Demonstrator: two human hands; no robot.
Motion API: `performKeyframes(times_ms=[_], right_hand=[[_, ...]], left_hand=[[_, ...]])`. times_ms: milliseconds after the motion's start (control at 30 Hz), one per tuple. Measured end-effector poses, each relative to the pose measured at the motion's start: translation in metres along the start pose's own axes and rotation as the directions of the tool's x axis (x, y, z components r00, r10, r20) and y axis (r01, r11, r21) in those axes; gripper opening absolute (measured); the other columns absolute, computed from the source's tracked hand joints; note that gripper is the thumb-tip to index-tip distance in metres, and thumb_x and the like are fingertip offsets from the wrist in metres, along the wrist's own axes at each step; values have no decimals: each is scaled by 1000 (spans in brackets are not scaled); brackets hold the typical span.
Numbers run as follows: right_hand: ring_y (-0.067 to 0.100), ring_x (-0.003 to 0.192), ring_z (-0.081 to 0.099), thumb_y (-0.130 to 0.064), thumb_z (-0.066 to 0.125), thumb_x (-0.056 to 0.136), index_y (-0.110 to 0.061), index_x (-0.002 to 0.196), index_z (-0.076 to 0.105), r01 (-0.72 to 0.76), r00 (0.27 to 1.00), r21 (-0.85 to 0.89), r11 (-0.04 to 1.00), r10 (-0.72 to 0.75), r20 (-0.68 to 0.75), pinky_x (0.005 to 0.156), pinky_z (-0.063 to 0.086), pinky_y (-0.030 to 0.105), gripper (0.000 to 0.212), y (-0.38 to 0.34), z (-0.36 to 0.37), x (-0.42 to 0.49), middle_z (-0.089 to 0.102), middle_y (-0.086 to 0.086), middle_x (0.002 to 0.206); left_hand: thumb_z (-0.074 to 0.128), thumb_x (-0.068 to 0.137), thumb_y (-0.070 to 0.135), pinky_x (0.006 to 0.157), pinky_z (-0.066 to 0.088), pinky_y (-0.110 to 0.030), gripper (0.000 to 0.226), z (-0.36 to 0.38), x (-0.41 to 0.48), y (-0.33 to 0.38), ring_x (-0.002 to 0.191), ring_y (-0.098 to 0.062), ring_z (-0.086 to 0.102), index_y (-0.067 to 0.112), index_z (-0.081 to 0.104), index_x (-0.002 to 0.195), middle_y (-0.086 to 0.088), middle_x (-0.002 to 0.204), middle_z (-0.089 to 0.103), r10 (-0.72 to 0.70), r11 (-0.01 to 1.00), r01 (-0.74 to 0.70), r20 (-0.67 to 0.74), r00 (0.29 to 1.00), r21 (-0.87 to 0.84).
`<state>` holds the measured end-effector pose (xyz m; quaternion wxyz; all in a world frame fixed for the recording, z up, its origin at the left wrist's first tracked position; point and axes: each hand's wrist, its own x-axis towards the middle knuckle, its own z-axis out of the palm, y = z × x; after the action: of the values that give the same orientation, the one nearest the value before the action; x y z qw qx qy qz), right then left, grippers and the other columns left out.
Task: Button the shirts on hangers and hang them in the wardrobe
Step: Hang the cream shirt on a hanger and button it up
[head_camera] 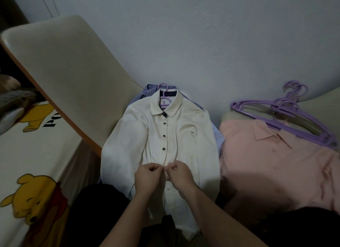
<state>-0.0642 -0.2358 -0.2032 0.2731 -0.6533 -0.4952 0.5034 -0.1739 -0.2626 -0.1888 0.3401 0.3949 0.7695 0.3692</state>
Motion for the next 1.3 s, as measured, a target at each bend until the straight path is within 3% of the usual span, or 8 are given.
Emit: performKeyframes(times_ms=[100,200,300,500,833,1033,1167,1300], right_hand=[[12,66,68,-21,61,93,-19,92,70,-22,1000,51,998,22,-4,69,60,35,9,0,0,3,72,1,82],[16,67,69,-22,59,94,-19,87,70,-49,998,101,994,52,-23,76,61,45,14,0,1,3,71,2,74],[15,66,66,-31,52,98,-20,86,67,-20,998,41,999,22,-51,75,60,39,23,0,4,-1,69,0,70],[9,62,62,-36,49,100,-18,83,65,7,994,-31,999,-10,-106,60,46,24,30,0,5,-5,68,0,69],[20,60,64,-41,65,91,-17,62,67,-47,999,162,986,51,-15,77,59,43,37,-3,2,-2,64,1,54],[19,60,62,-21,63,92,-12,74,70,-115,993,156,981,120,-22,76,59,41,22,-11,4,1,65,6,58],[13,65,62,-3,56,89,-3,82,70,-159,987,114,981,160,1,79,59,38,15,-11,2,8,70,6,74],[10,72,62,-7,49,96,-3,100,70,-134,991,11,991,134,-8,60,48,23,21,-9,4,9,64,-3,82]], left_hand=[[69,90,21,62,51,-26,22,-2,4,-3,75,-12,68,26,78,70,7,71,74,-22,999,22,21,1000,-29],[69,90,24,80,59,-38,27,-3,9,-6,81,-22,71,25,79,65,5,69,75,-51,994,56,58,997,-95],[71,90,21,86,60,-41,23,-4,10,-6,81,-19,71,25,80,69,7,71,76,-52,989,63,85,995,-135],[77,84,13,70,56,-34,10,-4,11,-8,65,-11,60,16,81,76,8,60,69,-47,978,69,115,992,-197],[80,82,14,60,50,-28,8,1,15,-9,65,-16,64,13,77,74,-3,66,73,-80,981,95,92,993,-170],[84,78,15,59,52,-29,7,1,16,-11,61,-14,63,13,79,75,-1,63,72,-91,977,109,102,991,-181],[85,77,14,61,52,-28,5,0,18,-12,63,-14,64,13,80,76,-2,66,74,-86,976,110,129,988,-186],[81,82,12,63,55,-31,7,-4,21,-10,62,-18,61,9,79,75,-8,65,71,-88,971,122,165,982,-207]])
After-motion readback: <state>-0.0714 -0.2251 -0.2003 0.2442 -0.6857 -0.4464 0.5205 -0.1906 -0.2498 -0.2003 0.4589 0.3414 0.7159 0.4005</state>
